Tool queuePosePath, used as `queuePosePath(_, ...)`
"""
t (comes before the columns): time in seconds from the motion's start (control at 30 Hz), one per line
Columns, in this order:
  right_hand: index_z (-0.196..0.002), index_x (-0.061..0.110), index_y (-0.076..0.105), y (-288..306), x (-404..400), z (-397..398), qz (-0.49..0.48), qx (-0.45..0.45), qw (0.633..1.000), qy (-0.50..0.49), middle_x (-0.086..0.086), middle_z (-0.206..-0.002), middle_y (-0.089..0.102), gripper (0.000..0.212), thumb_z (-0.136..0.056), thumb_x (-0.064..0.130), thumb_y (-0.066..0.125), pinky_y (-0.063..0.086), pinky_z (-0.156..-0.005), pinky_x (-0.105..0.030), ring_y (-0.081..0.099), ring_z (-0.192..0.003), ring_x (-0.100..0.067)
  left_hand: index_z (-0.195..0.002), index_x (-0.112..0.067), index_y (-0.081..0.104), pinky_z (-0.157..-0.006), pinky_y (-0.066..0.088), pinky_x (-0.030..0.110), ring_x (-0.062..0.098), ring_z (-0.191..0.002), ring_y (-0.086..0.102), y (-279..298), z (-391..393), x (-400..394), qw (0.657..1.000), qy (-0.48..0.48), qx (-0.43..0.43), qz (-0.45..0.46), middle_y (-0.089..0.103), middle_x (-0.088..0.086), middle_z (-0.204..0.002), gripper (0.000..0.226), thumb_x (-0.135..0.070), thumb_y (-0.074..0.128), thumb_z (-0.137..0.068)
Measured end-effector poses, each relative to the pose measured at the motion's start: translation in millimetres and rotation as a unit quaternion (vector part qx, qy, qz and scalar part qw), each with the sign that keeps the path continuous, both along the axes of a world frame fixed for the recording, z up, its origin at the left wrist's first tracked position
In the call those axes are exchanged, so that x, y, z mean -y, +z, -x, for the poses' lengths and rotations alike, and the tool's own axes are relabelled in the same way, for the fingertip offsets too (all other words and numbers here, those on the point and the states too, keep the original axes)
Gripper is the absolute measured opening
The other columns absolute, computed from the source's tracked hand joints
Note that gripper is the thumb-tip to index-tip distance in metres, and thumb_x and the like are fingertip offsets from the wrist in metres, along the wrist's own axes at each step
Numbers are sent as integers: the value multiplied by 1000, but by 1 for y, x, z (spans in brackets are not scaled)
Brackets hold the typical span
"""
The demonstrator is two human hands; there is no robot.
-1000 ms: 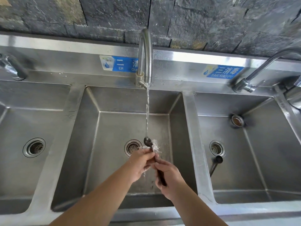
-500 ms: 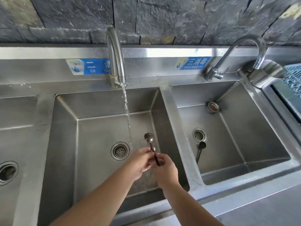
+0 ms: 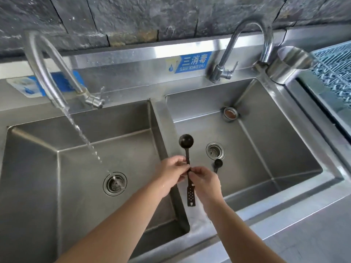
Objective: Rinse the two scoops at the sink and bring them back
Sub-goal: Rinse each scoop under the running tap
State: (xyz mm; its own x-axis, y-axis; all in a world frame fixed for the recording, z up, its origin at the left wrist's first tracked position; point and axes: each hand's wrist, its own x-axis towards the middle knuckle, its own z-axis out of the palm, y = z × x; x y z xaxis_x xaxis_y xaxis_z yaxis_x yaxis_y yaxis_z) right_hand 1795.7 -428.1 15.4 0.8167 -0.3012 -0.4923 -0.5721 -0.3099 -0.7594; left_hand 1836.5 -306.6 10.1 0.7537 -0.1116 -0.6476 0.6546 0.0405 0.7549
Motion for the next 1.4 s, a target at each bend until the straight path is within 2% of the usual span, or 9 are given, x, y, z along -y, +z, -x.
queuePosePath(0.13, -82, 27, 78, -21, 75, -43, 26, -34, 999, 23, 7, -67, 74, 8, -80, 26, 69, 55, -64, -31, 69, -67, -15, -97, -17, 68, -50, 50, 19, 9, -58, 64, -16, -33, 74, 997, -2, 32, -64, 69, 2, -80, 16, -5, 63, -87)
queuePosePath(0.33, -55, 31, 69, -93, 148, -100, 59, -146, 982, 105, 10, -49, 63, 22, -76, 23, 71, 46, -54, -24, 58, -54, -11, -87, -21, 71, -65, 52, 36, 26, -69, 62, -90, -67, 153, 982, -24, 5, -186, 72, 9, -79, 18, -6, 61, -85)
queuePosePath(0.43, -60, 19, 71, -138, 165, -120, 56, -199, 965, 160, 0, -60, 67, 14, -74, 19, 70, 52, -62, -34, 60, -60, -18, -103, -18, 72, -71, 45, 27, 24, -90, 66, -136, -77, 174, 955, -72, 2, -289, 75, 7, -99, 21, -13, 60, -87)
queuePosePath(0.53, -52, 16, 68, -184, 176, -130, 38, -216, 952, 213, -5, -56, 59, 23, -74, 11, 71, 48, -61, -39, 55, -57, -22, -104, -18, 72, -79, 48, 26, 24, -97, 66, -176, -83, 184, 947, -79, -40, -308, 74, 5, -104, 21, -15, 63, -86)
queuePosePath(0.63, -74, 13, 79, -221, 175, -136, 48, -221, 936, 271, -4, -63, 65, 8, -79, 15, 72, 54, -69, -35, 59, -61, -19, -100, -17, 75, -77, 44, 22, 23, -100, 67, -208, -86, 182, 942, -61, -84, -318, 75, 4, -103, 21, -12, 69, -81)
queuePosePath(0.77, -87, 12, 79, -250, 162, -137, 64, -228, 920, 313, -10, -89, 77, 14, -82, 21, 69, 48, -71, -27, 69, -83, -23, -101, -22, 75, -79, 42, 19, 18, -101, 66, -240, -81, 174, 926, -38, -124, -356, 75, 0, -105, 22, -22, 71, -80)
queuePosePath(1.07, -92, 12, 80, -265, 153, -135, 132, -254, 906, 313, -12, -97, 77, 20, -86, 20, 62, 55, -86, -32, 69, -99, -29, -86, -22, 75, -73, 41, 20, 20, -96, 66, -270, -78, 176, 907, -56, -130, -396, 75, 1, -97, 8, -24, 70, -80)
queuePosePath(1.27, -83, 4, 77, -235, 149, -133, 164, -220, 900, 338, -15, -88, 76, 25, -85, 20, 58, 57, -78, -34, 69, -89, -30, -96, -23, 65, -73, 42, 29, 26, -101, 62, -246, -82, 173, 905, -72, -149, -392, 68, 6, -108, 18, -29, 70, -80)
queuePosePath(1.4, -70, 12, 66, -181, 151, -134, 160, -164, 926, 300, -8, -73, 68, 22, -83, 19, 51, 46, -58, -29, 64, -77, -29, -118, -13, 55, -79, 43, 34, 30, -110, 58, -191, -92, 167, 902, -136, -59, -406, 61, 12, -120, 41, -36, 65, -85)
